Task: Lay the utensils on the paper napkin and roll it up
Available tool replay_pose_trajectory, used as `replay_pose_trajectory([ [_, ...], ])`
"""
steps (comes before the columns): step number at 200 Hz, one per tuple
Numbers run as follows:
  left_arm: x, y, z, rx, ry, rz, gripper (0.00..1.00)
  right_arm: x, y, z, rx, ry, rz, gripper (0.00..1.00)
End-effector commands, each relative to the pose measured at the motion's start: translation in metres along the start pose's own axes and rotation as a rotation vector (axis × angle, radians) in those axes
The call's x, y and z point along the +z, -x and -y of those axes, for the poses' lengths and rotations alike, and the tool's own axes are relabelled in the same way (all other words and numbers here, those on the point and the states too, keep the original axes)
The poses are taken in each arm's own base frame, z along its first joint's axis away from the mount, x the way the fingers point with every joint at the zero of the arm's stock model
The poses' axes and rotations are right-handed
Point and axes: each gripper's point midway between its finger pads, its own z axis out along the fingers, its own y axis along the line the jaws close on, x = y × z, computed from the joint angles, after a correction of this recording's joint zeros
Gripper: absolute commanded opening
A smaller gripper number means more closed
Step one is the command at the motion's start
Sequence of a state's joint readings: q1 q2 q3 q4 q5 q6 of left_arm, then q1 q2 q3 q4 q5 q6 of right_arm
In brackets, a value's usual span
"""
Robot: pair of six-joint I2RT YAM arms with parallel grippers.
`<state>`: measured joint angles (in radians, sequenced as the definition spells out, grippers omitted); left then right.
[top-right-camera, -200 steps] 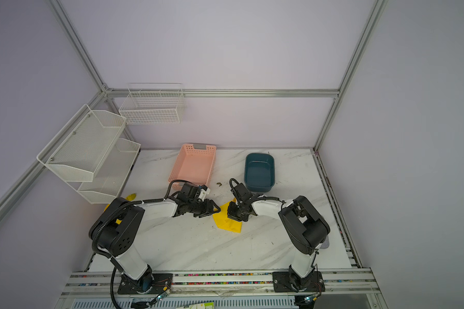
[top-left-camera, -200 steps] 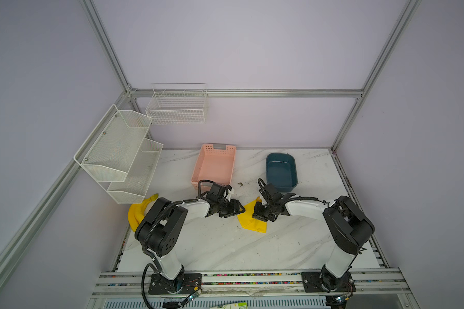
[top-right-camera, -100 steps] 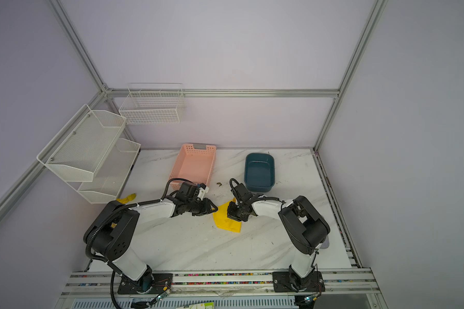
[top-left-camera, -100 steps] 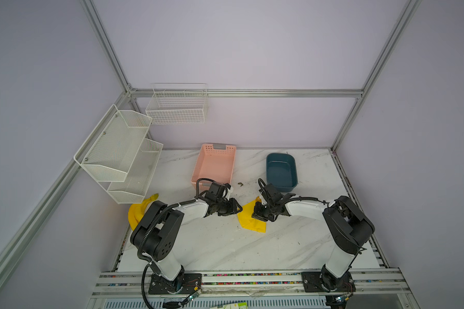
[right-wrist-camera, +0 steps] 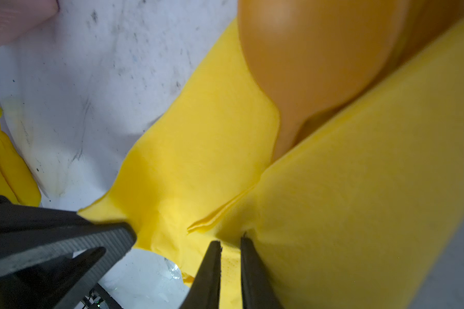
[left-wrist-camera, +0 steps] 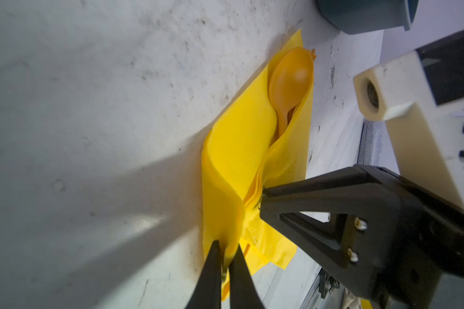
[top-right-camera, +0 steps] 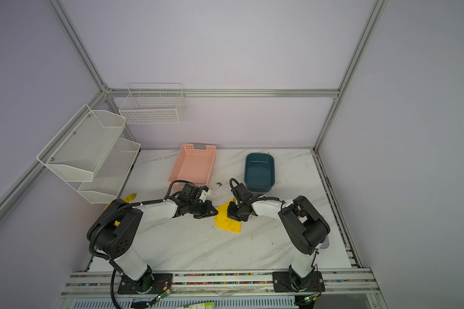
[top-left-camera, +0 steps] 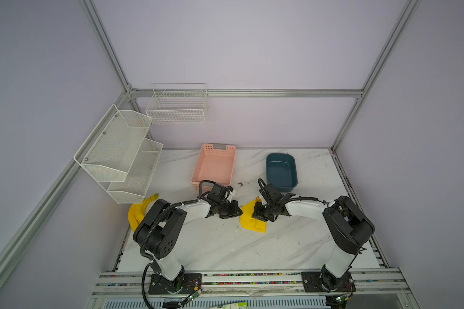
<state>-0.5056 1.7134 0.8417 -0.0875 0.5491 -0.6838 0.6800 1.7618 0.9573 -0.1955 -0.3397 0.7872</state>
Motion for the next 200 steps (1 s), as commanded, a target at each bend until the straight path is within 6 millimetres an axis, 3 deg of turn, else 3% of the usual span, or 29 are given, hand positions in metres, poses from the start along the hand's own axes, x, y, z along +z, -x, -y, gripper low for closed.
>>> replay_pose_trajectory([
  [1, 0.001, 0.022, 0.044, 0.021, -0.121, 0.023, 0.08, 0.010, -0.017, 0.028, 0.028, -0.088, -0.048, 0.19],
  [58, 0.020, 0.015, 0.055, -0.027, -0.174, -0.003, 0.06, 0.009, -0.016, 0.026, 0.026, -0.081, -0.046, 0.19],
  [95, 0.026, 0.011, 0.043, -0.061, -0.138, -0.011, 0.05, 0.006, -0.016, 0.022, 0.025, -0.070, -0.043, 0.19],
  [145, 0.036, 0.002, 0.020, -0.096, -0.062, -0.038, 0.04, -0.011, -0.010, 0.000, 0.028, 0.001, -0.018, 0.19],
  [200, 0.037, -0.001, 0.016, -0.104, -0.052, -0.041, 0.03, -0.021, -0.020, -0.012, 0.043, 0.081, -0.044, 0.18],
])
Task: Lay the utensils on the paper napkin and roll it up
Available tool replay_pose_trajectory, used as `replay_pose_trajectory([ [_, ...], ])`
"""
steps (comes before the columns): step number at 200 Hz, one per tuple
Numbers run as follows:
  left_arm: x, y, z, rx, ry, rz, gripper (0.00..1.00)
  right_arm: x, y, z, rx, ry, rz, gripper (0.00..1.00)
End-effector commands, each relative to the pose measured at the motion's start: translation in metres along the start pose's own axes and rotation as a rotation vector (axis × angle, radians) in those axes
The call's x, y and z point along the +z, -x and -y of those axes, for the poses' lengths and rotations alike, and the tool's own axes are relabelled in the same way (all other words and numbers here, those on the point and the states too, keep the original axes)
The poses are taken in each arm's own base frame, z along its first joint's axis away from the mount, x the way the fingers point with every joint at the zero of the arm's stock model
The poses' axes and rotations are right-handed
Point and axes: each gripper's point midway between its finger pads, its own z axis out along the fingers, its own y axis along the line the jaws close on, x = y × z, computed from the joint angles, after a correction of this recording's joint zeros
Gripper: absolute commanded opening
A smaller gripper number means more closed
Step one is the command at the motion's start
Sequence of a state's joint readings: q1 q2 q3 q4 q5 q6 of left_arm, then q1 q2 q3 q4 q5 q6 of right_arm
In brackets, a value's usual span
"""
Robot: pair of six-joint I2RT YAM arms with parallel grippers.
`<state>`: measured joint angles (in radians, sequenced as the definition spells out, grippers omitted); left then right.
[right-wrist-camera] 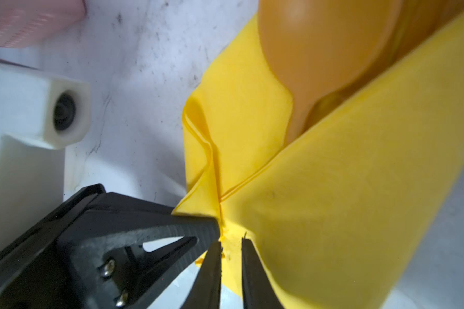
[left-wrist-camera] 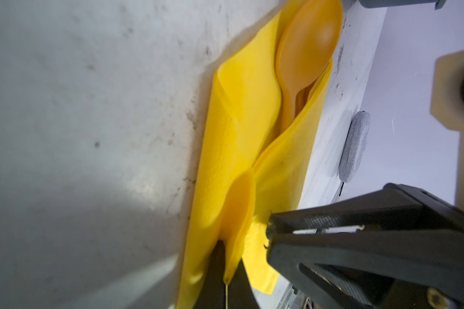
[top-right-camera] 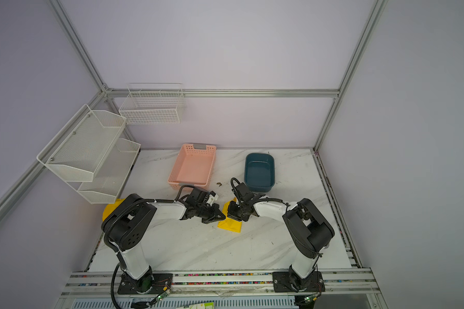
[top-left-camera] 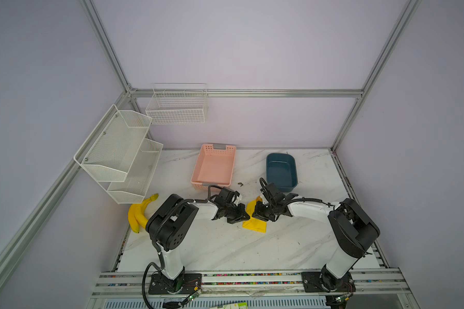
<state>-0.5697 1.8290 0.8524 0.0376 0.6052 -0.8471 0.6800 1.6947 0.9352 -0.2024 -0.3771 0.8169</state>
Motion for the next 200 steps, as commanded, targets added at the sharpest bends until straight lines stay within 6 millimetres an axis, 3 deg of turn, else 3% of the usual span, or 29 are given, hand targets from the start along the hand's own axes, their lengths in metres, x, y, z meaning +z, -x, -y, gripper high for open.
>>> replay_pose_trajectory([
  [1, 0.002, 0.014, 0.006, 0.005, 0.009, 0.030, 0.03, -0.005, -0.015, -0.001, 0.027, 0.030, -0.036, 0.18],
  [94, -0.002, 0.018, 0.011, 0.013, 0.008, 0.048, 0.03, 0.017, -0.042, 0.015, 0.022, -0.006, -0.107, 0.18],
  [160, -0.016, 0.028, 0.062, 0.115, -0.111, 0.043, 0.03, 0.020, -0.043, 0.025, 0.005, -0.057, -0.107, 0.18],
  [200, -0.009, 0.023, 0.080, 0.153, -0.143, 0.004, 0.03, 0.018, -0.042, 0.023, 0.001, -0.051, -0.097, 0.18],
])
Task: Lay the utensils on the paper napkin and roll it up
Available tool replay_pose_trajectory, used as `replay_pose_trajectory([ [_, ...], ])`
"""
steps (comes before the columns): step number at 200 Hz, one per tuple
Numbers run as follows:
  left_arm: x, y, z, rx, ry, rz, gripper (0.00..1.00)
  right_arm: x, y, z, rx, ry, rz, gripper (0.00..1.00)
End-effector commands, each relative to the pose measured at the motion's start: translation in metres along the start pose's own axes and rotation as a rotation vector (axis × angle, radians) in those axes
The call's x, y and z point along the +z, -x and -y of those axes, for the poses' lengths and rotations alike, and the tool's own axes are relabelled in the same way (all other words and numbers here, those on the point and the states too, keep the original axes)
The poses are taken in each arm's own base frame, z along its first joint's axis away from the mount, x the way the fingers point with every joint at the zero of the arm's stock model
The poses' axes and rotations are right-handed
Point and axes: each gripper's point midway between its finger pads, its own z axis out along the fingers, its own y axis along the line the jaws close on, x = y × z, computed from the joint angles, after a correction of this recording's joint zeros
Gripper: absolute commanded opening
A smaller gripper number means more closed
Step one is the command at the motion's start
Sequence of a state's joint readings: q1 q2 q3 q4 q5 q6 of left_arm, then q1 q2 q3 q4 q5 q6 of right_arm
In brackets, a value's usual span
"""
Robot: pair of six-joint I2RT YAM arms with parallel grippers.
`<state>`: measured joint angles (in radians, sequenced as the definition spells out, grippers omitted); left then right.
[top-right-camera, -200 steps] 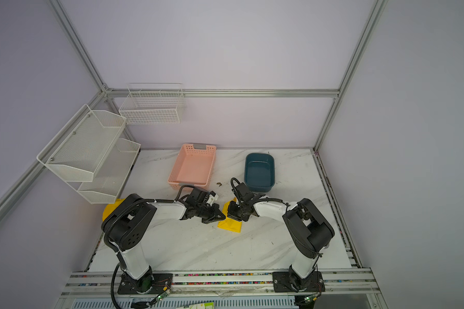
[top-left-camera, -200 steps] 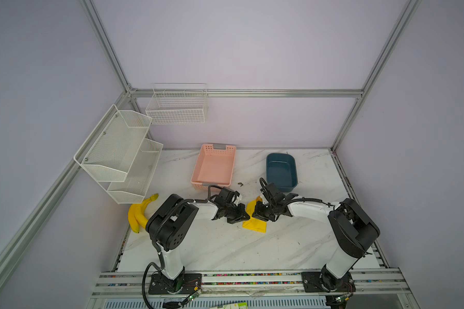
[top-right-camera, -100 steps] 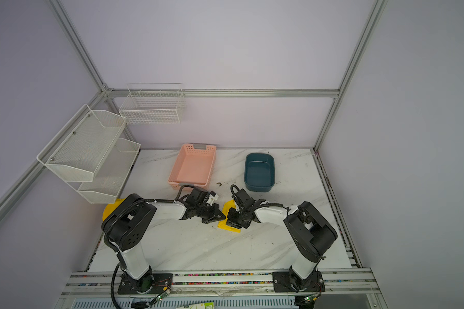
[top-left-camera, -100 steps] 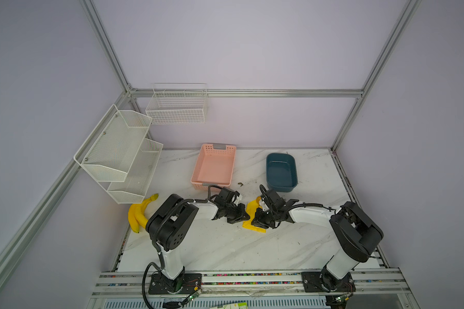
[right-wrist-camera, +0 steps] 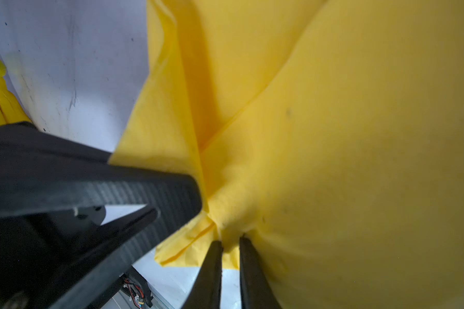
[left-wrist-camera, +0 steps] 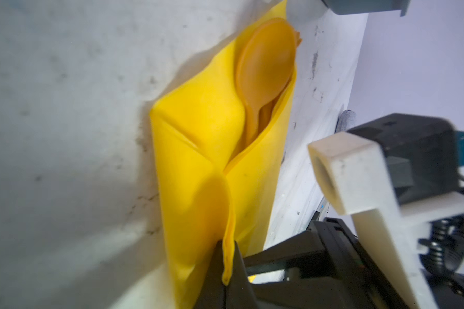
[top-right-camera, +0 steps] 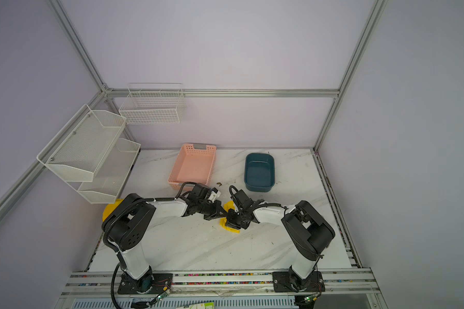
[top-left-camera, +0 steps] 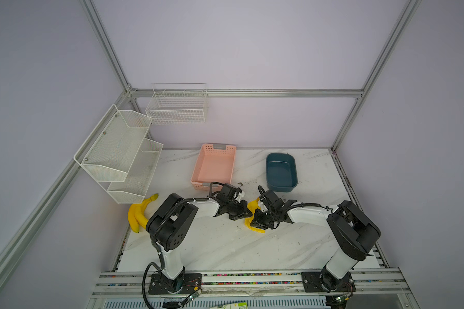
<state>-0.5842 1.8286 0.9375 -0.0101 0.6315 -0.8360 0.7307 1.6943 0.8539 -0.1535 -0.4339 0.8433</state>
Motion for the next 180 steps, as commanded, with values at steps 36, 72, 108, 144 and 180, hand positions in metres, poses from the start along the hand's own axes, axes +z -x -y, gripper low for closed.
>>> replay_pose_trajectory([
  [36, 0.010, 0.006, 0.041, 0.089, -0.082, -0.031, 0.02, 0.000, -0.004, 0.011, 0.003, -0.054, 0.004, 0.17],
  [72, 0.018, 0.000, 0.021, 0.061, -0.036, -0.042, 0.02, -0.016, 0.000, -0.005, -0.014, -0.008, 0.038, 0.16],
  [108, 0.019, -0.002, 0.011, 0.059, -0.002, -0.034, 0.02, -0.040, 0.007, -0.017, -0.004, 0.025, 0.104, 0.16],
  [144, 0.018, -0.002, 0.013, 0.064, -0.006, -0.034, 0.02, -0.058, 0.017, -0.003, 0.045, 0.018, 0.160, 0.16],
  [180, 0.012, 0.002, 0.025, 0.092, -0.030, -0.024, 0.02, -0.062, 0.023, 0.021, 0.087, -0.013, 0.182, 0.16],
])
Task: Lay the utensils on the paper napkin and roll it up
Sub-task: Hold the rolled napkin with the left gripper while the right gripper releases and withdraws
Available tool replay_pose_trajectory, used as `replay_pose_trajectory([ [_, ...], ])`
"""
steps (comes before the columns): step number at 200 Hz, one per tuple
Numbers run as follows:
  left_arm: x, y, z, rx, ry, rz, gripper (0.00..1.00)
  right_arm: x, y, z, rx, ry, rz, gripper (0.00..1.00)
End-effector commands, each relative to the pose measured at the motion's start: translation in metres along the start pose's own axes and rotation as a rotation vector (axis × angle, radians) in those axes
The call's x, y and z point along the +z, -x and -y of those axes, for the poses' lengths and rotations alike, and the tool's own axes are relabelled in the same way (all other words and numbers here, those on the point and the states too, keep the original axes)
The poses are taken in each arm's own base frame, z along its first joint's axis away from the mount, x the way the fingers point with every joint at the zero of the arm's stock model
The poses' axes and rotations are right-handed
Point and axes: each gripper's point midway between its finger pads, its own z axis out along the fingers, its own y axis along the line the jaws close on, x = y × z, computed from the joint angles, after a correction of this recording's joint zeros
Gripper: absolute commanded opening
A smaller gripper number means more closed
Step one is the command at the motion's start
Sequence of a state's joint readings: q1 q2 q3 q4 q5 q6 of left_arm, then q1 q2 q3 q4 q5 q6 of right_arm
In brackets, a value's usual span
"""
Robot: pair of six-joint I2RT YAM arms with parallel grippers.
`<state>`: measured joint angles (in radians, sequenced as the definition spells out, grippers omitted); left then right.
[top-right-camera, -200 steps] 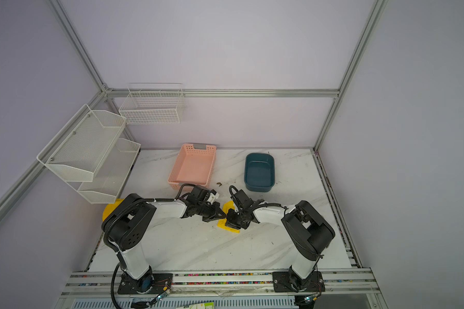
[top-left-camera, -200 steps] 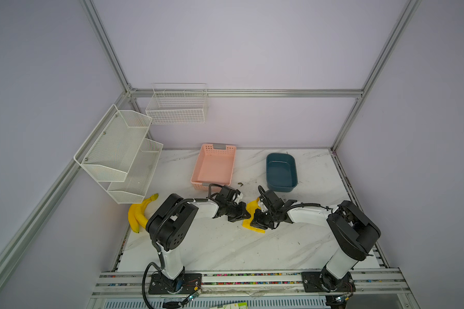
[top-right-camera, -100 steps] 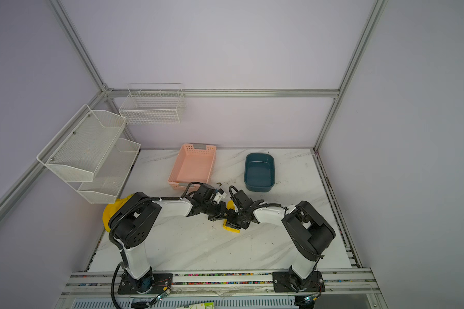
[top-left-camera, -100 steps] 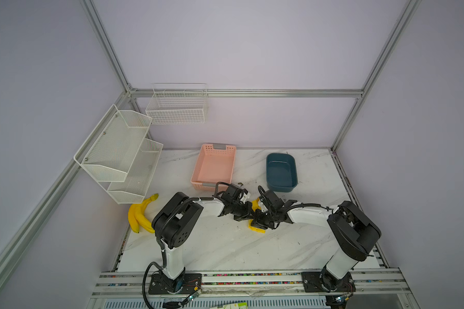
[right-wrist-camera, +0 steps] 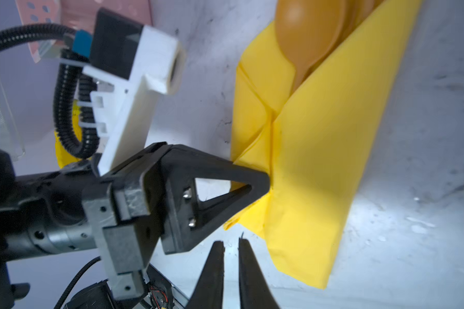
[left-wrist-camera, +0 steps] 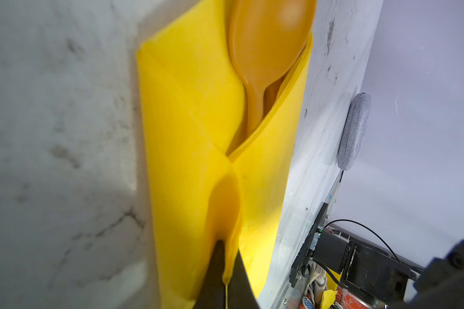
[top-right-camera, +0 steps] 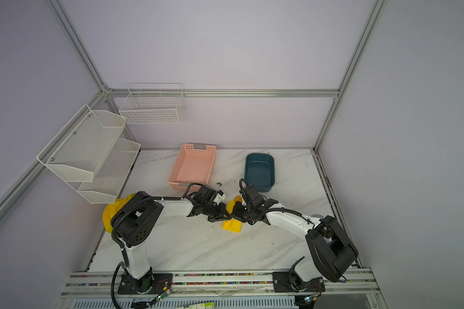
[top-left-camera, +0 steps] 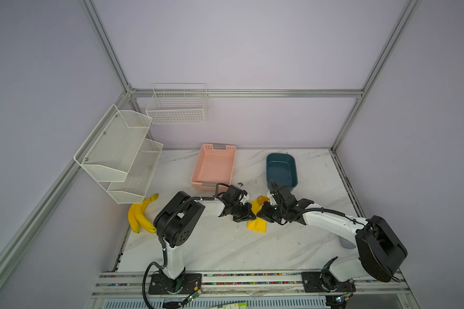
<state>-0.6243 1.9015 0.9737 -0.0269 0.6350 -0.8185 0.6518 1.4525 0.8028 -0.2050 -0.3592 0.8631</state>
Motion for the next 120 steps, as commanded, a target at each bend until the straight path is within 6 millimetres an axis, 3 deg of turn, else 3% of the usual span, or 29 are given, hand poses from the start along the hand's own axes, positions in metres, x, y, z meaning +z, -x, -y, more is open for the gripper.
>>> replay_pose_trajectory([
  [1, -0.012, 0.015, 0.031, 0.083, -0.054, 0.043, 0.02, 0.000, -0.002, 0.028, 0.047, -0.079, 0.002, 0.16],
  [35, -0.018, 0.018, 0.042, 0.101, -0.074, 0.053, 0.02, 0.005, -0.004, 0.050, 0.057, -0.146, -0.003, 0.18],
  [120, -0.026, 0.020, 0.077, 0.164, -0.125, 0.052, 0.02, 0.016, -0.007, 0.058, 0.030, -0.172, -0.033, 0.26],
])
